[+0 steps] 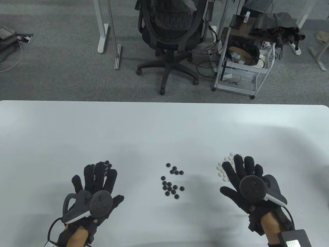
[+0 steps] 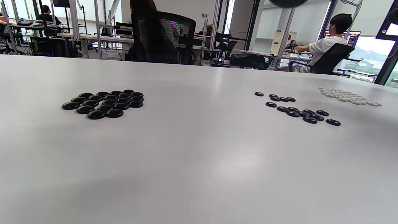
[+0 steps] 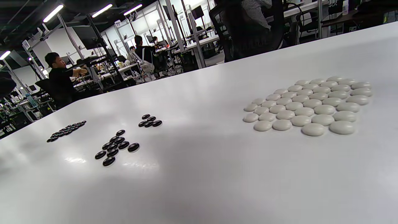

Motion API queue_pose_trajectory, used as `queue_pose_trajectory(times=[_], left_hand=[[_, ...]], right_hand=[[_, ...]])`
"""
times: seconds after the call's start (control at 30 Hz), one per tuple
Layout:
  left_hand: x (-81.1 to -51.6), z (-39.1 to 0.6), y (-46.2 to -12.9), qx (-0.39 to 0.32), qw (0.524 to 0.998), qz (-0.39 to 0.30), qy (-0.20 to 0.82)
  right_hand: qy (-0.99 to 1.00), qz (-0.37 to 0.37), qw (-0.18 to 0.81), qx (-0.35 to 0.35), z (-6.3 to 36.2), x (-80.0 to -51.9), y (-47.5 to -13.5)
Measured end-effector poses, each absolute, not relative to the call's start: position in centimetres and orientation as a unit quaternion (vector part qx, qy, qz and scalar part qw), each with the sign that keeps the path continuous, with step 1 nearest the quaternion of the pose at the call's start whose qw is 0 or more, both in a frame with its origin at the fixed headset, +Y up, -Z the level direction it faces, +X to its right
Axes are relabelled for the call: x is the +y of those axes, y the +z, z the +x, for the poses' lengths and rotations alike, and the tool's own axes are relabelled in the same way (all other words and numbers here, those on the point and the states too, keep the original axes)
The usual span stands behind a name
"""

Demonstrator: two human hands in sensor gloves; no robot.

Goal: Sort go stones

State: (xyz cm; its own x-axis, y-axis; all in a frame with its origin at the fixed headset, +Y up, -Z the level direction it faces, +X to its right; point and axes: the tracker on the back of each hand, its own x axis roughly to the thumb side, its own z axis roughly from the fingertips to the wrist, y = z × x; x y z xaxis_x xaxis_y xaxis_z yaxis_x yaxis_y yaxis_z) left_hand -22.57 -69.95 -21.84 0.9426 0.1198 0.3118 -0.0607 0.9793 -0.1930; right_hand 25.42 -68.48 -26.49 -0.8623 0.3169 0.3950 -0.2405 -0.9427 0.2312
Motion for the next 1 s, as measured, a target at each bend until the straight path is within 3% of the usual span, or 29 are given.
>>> queue_pose_trajectory(times=[0.23, 0.63, 0.83, 1.0], left_hand=[[-70.0, -22.5, -21.9, -0.159, 0.982, -0.095, 0.047], [-69.8, -22.8, -22.2, -0.152, 0.984, -0.089, 0.034], [-66.6, -23.8, -24.0, -0.12, 0.99, -0.066, 0.035], [-63.2, -23.1, -28.4, -0.09, 0.979, -0.153, 0.098]], right_hand=[[0.962, 0.222, 0.157, 0.041, 26.7, -70.0, -26.1], [0.959, 0.221, 0.151, 0.091, 26.5, -71.9, -26.7], [0.958, 0.217, 0.164, 0.089, 27.0, -71.6, -26.8], [0.956, 0.213, 0.169, 0.108, 27.2, -71.6, -26.8]])
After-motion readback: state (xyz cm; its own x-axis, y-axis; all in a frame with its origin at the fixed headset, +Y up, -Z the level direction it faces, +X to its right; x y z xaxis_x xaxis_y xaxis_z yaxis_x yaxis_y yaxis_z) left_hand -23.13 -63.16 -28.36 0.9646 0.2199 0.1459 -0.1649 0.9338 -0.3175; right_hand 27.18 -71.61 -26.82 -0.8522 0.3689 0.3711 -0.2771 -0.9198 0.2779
